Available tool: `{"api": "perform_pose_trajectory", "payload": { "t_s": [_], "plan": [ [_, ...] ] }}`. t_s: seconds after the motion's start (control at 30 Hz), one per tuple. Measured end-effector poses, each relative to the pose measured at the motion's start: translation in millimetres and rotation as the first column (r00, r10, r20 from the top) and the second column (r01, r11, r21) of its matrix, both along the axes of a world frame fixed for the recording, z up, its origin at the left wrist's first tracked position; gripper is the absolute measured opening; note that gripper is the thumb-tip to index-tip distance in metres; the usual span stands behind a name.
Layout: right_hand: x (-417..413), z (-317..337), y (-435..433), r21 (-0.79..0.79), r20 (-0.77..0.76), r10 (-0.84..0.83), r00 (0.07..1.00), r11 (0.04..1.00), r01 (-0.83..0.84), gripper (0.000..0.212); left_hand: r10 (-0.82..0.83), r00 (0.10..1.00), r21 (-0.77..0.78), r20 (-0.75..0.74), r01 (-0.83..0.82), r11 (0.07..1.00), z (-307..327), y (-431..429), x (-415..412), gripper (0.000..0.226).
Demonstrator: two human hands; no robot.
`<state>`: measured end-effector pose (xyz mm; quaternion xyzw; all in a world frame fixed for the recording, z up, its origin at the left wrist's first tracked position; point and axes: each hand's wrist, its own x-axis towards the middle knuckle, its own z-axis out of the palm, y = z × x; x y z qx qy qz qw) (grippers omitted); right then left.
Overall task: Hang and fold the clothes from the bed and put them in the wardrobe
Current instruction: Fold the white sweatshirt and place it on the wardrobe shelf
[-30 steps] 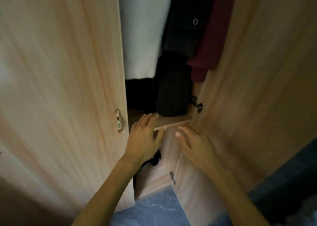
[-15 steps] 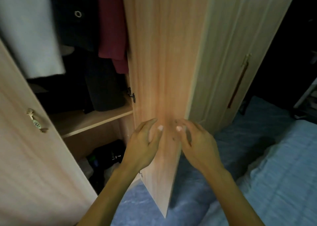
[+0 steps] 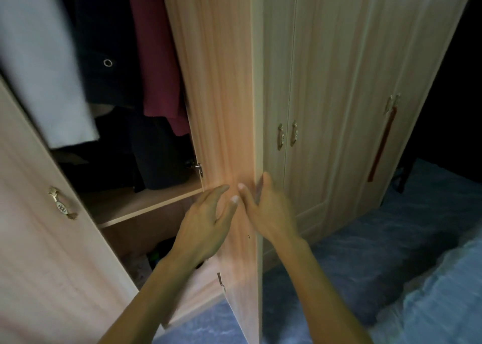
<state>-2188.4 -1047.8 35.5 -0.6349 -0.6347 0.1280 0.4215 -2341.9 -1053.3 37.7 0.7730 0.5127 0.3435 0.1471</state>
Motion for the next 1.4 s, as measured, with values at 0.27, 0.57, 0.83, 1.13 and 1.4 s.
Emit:
{"api": "perform_pose_trajectory", "payload": {
  "t_s": [0.27, 0.57, 0.83, 1.13, 1.4],
  "plan": [
    [-35, -6, -12, 0.02, -0.151, 0.1, 0.983, 0.995, -0.098, 0.046, 0.142, 0.99, 0.051, 0.003, -0.142, 0.989, 7, -9, -30, 0.057],
    [-119, -16, -16, 0.025, 0.023, 0.382, 0.924, 0.923, -0.383, 0.078, 0.328, 0.941, 0.076, 0.08, -0.334, 0.94, 13, -30, -103, 0.036],
    [-217, -5, 5, -0.041, 0.23, 0.482, 0.846, 0.873, -0.486, 0.085, 0.521, 0.853, 0.025, -0.009, -0.521, 0.853, -3, -24, -206, 0.05],
    [-322, -8, 69, -0.15, 0.118, 0.523, 0.844, 0.85, -0.505, 0.084, 0.548, 0.836, 0.0, -0.021, -0.548, 0.836, -10, 7, -315, 0.052],
    [-376, -6, 121, -0.145, 0.142, 0.442, 0.886, 0.894, -0.423, 0.081, 0.493, 0.87, -0.01, 0.004, -0.493, 0.87, -10, 53, -373, 0.044]
  ]
}}
